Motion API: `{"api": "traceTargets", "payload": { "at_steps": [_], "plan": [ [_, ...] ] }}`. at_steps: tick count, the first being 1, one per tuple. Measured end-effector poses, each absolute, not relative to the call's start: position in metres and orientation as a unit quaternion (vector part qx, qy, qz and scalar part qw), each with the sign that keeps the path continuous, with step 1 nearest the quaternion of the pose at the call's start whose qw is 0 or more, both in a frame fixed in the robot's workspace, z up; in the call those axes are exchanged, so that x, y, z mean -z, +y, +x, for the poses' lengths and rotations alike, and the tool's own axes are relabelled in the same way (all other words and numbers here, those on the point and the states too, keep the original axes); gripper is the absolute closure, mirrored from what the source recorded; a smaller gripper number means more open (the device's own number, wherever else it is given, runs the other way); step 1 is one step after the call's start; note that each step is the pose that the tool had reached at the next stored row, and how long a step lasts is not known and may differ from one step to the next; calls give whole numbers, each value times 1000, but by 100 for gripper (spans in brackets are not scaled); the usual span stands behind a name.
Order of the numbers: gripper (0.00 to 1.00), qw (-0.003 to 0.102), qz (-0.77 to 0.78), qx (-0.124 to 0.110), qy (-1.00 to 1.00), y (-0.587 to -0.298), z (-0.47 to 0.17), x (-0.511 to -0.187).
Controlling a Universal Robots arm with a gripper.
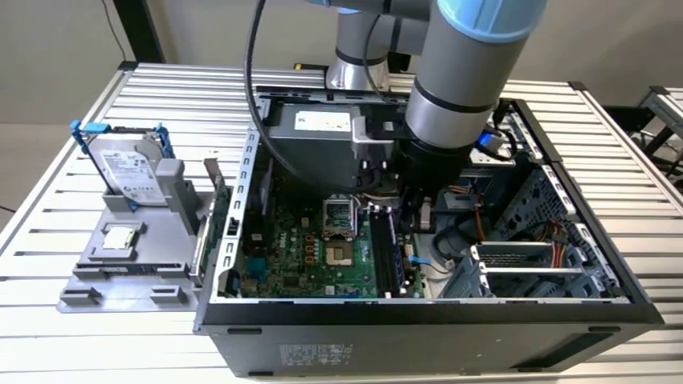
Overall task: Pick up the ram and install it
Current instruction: 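Press down the ram until it locks into place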
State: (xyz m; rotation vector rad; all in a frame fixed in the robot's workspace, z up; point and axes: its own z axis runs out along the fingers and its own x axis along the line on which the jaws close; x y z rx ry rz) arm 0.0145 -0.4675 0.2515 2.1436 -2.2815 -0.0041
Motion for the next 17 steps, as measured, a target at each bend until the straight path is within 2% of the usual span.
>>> {"api": "traceTargets", "payload": {
  "at_steps": [8,17],
  "plan": [
    [100,6,685,1,-729,-468,15,-287],
    [100,6,685,1,-729,-468,15,-288]
  ]
}}
